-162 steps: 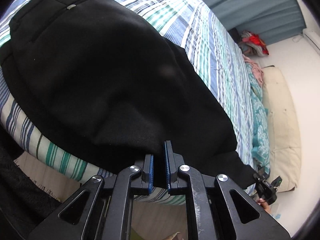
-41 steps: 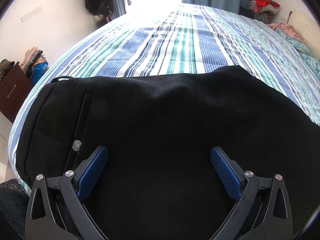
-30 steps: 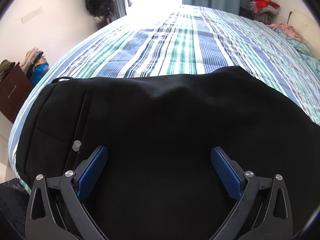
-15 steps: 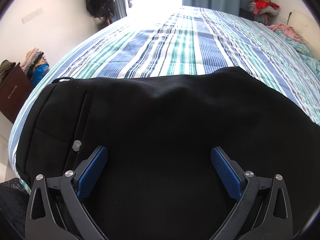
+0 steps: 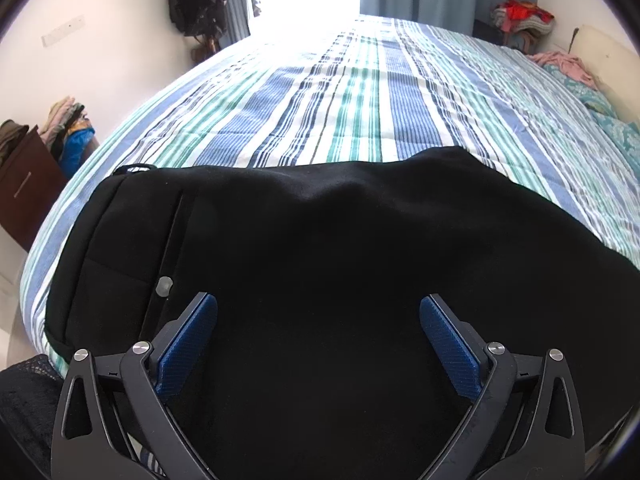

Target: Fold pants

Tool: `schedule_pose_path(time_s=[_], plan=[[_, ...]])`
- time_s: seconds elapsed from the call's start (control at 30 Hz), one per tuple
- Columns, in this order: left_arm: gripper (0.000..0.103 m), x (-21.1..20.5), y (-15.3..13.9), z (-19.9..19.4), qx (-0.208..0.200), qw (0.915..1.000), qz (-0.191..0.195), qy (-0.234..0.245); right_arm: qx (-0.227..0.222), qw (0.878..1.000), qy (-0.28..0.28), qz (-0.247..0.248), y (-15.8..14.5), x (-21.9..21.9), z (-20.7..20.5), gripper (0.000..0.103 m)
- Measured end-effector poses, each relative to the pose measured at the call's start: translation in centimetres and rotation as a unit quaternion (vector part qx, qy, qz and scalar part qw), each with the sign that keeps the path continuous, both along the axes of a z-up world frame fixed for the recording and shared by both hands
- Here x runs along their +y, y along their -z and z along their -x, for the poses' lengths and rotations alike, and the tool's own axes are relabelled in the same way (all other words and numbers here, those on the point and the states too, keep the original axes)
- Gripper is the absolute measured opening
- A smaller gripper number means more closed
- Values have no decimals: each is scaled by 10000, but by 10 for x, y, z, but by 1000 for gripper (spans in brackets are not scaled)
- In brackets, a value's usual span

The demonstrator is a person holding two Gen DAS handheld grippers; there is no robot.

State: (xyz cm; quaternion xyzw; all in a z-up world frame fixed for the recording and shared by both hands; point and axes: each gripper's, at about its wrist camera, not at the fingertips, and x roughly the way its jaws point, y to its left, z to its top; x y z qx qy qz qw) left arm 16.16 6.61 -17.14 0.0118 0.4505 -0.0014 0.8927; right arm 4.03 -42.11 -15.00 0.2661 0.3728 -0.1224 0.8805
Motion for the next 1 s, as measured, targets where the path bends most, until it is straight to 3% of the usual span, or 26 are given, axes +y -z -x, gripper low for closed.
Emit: schedule_pose_path(time_s=[0.07, 0.13, 0.23, 0.33, 0.43, 0.6, 0.67, 0.87, 1.0], plan=[[102, -2, -12, 5, -115, 9998, 137, 120, -524, 9979, 303, -234, -33, -46, 16, 101], [102, -7, -22, 10, -181, 9991, 279, 245, -584, 9964, 459, -407, -54, -102, 25, 102], [102, -15, -30, 14, -182, 9981, 462, 368, -180, 9960, 682, -542, -59, -179, 39, 102], [102, -24, -32, 17, -138, 9973, 562, 458, 298, 9942, 560, -874, -39, -222, 50, 97], [102, -34, -30, 19, -49, 9971, 477, 590, 825, 9891, 177, -1209, -4, -233, 51, 85], [102, -45, -26, 24, 80, 9970, 318, 708, 1381, 9841, -344, -1066, 37, -222, 41, 68], [102, -45, -24, 26, 133, 9970, 305, 694, 1436, 9820, -407, -1162, 51, -223, 38, 60], [102, -47, -17, 29, 285, 9972, 212, 661, 1314, 9776, -767, -1452, 66, -227, 35, 50], [102, -52, -13, 29, 348, 9968, 145, 706, 1293, 9677, -1158, -1827, 71, -228, 29, 50]])
